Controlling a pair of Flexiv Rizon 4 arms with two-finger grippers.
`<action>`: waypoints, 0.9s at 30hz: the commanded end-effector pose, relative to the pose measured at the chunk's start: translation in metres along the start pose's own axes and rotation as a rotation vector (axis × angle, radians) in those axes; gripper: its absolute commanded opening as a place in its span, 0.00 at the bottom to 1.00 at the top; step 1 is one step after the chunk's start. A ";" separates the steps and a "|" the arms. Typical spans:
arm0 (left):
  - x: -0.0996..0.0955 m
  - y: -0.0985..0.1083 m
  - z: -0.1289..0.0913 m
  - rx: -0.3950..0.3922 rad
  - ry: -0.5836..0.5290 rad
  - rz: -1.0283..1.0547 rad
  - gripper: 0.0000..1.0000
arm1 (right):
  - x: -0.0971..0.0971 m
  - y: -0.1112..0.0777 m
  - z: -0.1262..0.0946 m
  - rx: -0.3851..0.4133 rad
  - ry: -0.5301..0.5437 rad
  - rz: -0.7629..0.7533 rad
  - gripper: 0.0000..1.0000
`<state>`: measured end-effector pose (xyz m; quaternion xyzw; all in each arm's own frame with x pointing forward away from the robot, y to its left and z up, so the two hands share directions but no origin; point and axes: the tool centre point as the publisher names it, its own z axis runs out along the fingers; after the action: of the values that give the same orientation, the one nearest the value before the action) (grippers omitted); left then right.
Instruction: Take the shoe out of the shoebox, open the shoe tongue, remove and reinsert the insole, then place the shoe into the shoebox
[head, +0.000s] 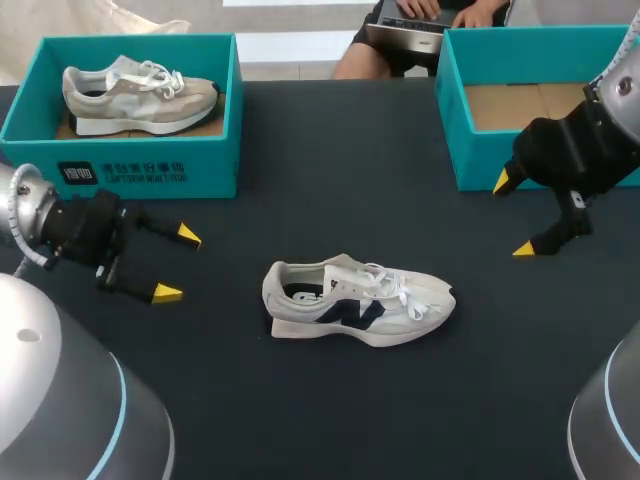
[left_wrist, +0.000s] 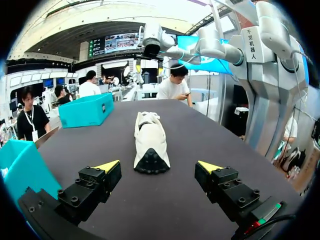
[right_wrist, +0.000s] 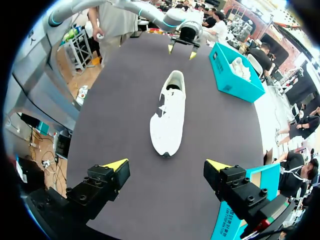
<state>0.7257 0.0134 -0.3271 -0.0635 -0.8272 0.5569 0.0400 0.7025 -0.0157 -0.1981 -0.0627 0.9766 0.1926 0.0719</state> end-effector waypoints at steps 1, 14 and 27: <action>0.000 0.014 0.018 0.045 -0.222 -0.023 1.00 | -0.001 0.000 0.001 0.001 0.001 0.000 1.00; -0.004 0.037 0.047 0.031 -0.201 -0.022 1.00 | -0.001 0.000 0.001 0.001 0.001 0.000 1.00; 0.000 0.049 0.052 0.016 -0.213 -0.022 1.00 | -0.001 0.000 0.001 0.001 0.001 0.000 1.00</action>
<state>0.7222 -0.0166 -0.3923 0.0051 -0.8226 0.5672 -0.0408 0.7026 -0.0157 -0.1981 -0.0627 0.9766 0.1926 0.0719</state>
